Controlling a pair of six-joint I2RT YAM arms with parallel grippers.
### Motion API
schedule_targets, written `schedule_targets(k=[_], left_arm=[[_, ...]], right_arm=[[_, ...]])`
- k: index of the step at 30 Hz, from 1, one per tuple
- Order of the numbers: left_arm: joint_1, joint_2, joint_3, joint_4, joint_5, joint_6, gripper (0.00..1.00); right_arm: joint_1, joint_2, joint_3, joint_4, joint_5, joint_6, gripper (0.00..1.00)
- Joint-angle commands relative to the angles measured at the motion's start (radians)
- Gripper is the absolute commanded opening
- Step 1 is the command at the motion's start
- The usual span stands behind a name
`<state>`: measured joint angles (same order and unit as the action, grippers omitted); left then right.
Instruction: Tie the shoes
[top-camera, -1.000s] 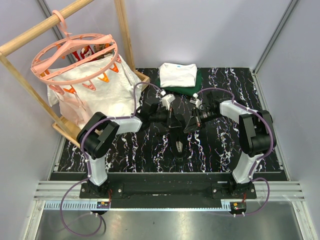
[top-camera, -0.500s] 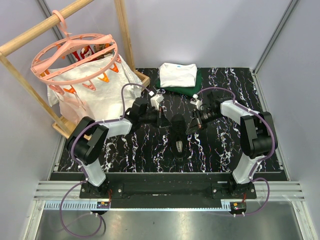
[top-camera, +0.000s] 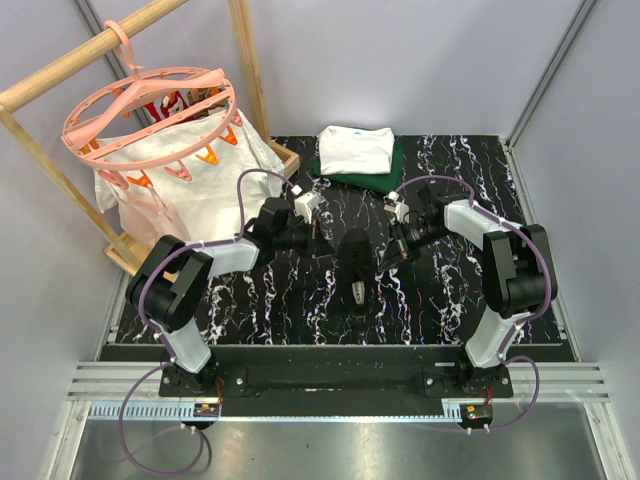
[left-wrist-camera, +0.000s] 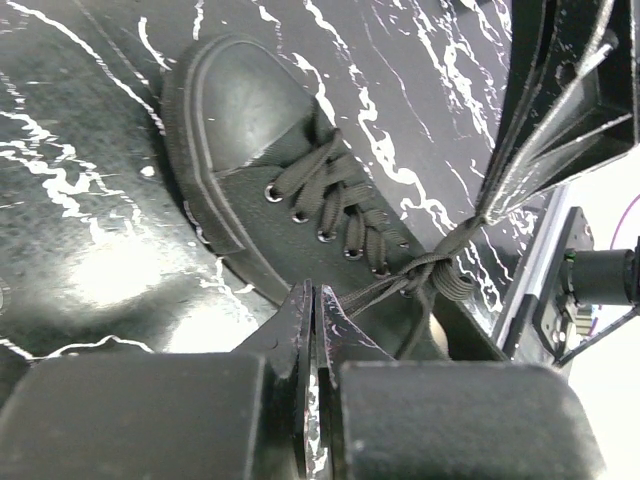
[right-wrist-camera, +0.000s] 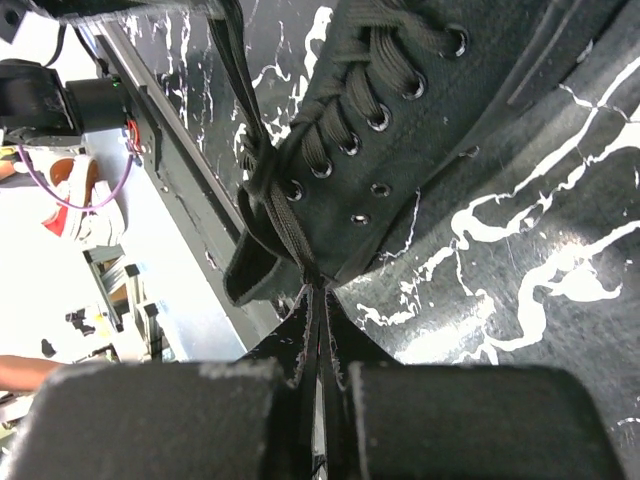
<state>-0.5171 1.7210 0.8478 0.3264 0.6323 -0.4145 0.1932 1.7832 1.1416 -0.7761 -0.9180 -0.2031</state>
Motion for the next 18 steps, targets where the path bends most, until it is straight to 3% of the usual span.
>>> schedule_targets(k=[1, 18], left_arm=[[0.032, -0.031, -0.006, 0.003, -0.055, 0.043, 0.00], [0.055, 0.014, 0.013, -0.007, -0.060, 0.079, 0.00]], right_arm=[[-0.009, -0.031, 0.017, -0.037, 0.025, -0.038, 0.00], [-0.041, -0.031, 0.030, -0.095, 0.047, -0.074, 0.00]])
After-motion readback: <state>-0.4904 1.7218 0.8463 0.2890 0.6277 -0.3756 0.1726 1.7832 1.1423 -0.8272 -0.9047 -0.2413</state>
